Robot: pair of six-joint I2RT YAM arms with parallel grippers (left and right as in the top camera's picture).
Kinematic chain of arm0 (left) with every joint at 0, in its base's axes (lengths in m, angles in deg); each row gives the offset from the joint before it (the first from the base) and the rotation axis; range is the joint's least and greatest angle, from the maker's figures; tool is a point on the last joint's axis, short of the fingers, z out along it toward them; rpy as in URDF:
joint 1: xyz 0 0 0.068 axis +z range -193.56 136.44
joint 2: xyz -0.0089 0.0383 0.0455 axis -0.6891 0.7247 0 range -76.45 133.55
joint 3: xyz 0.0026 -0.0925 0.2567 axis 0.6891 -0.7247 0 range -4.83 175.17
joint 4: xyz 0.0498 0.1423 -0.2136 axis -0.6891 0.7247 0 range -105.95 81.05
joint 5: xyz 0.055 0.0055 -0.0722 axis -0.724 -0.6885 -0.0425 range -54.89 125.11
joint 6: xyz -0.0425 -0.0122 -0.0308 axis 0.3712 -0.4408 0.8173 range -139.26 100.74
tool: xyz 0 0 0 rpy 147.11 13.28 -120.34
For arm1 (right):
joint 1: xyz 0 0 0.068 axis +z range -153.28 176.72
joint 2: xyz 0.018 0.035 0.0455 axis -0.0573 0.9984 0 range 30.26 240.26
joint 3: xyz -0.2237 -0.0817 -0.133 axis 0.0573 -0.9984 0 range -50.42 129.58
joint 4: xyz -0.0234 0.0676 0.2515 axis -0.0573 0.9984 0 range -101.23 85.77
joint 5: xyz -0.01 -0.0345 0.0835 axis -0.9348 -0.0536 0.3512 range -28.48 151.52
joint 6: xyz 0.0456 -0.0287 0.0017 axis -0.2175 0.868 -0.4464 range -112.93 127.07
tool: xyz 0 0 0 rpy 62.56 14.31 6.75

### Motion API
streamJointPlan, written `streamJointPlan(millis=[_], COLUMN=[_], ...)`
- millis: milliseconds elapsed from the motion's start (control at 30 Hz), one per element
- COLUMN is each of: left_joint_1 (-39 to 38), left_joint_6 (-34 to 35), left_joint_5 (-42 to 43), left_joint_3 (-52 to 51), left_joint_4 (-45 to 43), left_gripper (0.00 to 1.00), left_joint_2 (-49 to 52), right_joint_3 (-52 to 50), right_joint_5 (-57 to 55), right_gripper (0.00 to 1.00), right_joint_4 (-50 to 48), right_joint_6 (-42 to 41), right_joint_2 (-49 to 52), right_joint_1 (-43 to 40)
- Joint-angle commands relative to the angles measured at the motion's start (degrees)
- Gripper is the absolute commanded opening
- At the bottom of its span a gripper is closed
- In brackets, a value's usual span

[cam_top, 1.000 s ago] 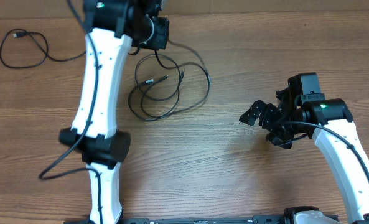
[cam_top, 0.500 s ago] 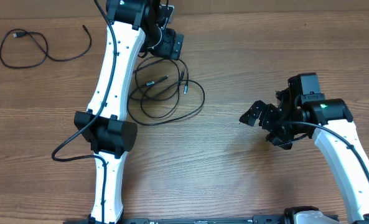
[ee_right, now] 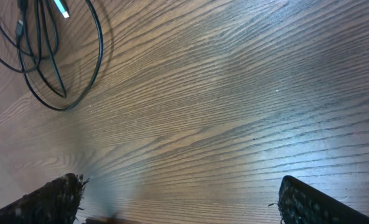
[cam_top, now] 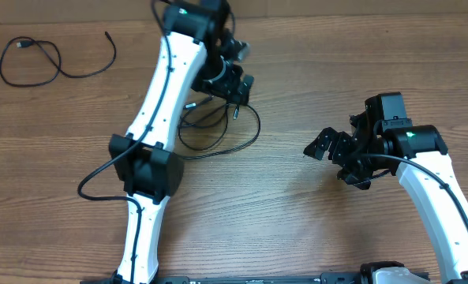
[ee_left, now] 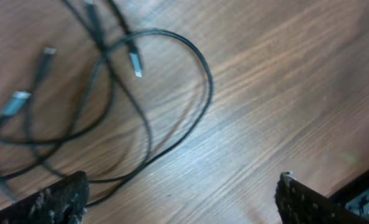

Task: Untangle cables

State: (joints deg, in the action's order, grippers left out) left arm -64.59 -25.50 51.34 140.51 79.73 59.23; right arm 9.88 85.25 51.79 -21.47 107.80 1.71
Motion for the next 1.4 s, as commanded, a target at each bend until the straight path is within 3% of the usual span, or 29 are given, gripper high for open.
streamJointPlan(millis=[0,133,600,1133,1367], left_joint_1=[-2.03,-3.87,-7.98,-8.79,-9.01], left_joint_6=[-1.51,-1.51,-0.37,-0.42,-0.42], left_joint_5=[1.18,1.18,1.11,-3.78,-3.78], left_joint_3=[-5.18,-11.08,-26.14,-34.99,-36.17], left_joint_4=[-1.49,-5.03,-20.28,-26.40,-27.63], left_gripper=[0.95,0.95,0.74,0.65,0.39], left_joint_2=[0.94,0.94,0.94,0.94,0.94], right_joint_3=[-0.24,-0.22,0.48,0.46,0.46], right_joint_5=[-0.09,-0.50,-1.46,-2.69,-2.67], right_gripper=[1.00,1.00,1.00,1.00,1.00], right_joint_4=[-0.15,-0.39,3.85,3.91,3.87], right_joint_6=[-0.15,-0.17,0.52,0.50,0.48], right_joint_2=[-0.04,-0.04,-0.04,-0.04,-0.04], right_joint_1=[0.31,0.04,-13.40,-13.75,-13.75])
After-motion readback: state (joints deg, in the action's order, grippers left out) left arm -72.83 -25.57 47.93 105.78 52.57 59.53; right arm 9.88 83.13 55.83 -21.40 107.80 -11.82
